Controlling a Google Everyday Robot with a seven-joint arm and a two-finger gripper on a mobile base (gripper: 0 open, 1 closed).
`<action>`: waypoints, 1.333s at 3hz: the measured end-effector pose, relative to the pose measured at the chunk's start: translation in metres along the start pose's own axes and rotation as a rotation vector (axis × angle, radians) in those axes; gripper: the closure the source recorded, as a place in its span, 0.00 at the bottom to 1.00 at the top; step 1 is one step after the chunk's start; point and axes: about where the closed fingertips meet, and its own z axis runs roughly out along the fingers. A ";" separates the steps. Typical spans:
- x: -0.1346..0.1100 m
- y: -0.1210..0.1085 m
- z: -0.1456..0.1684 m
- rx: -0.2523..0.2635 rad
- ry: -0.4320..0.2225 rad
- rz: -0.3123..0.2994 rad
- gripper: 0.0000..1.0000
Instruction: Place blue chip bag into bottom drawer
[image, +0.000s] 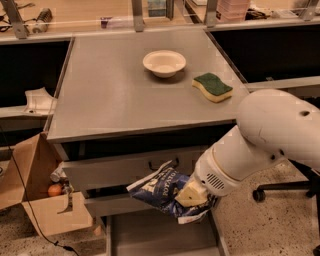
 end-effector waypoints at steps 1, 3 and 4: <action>0.015 -0.010 0.029 -0.063 0.004 0.012 1.00; 0.023 -0.014 0.038 -0.061 0.007 0.045 1.00; 0.040 -0.023 0.061 -0.052 0.042 0.090 1.00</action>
Offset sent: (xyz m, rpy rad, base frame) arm 0.0008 -0.0030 -0.0291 0.0284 0.0439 0.0131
